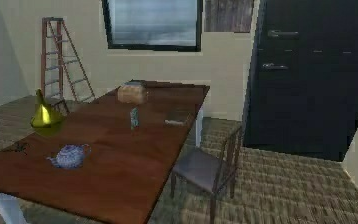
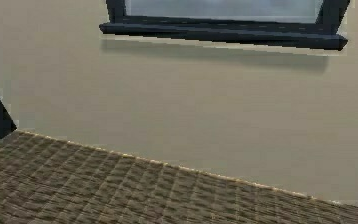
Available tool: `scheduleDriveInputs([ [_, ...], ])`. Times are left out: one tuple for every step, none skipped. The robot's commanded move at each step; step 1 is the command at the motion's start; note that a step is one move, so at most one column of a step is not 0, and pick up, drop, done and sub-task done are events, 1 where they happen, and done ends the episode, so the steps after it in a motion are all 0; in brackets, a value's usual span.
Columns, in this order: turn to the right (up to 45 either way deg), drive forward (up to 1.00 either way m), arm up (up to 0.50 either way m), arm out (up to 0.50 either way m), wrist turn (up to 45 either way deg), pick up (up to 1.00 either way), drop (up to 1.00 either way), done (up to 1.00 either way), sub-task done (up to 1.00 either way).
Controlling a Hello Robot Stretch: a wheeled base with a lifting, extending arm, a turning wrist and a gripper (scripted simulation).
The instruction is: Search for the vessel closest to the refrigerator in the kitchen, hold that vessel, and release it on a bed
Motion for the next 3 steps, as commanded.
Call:
scheduleDriveInputs([
  [-45.0,0.0,0.0,0.0,0.0,0.0,0.0,0.0,0.0],
  [-45.0,0.0,0.0,0.0,0.0,0.0,0.0,0.0,0.0],
  [-33.0,0.0,0.0,0.0,0.0,0.0,0.0,0.0,0.0],
])
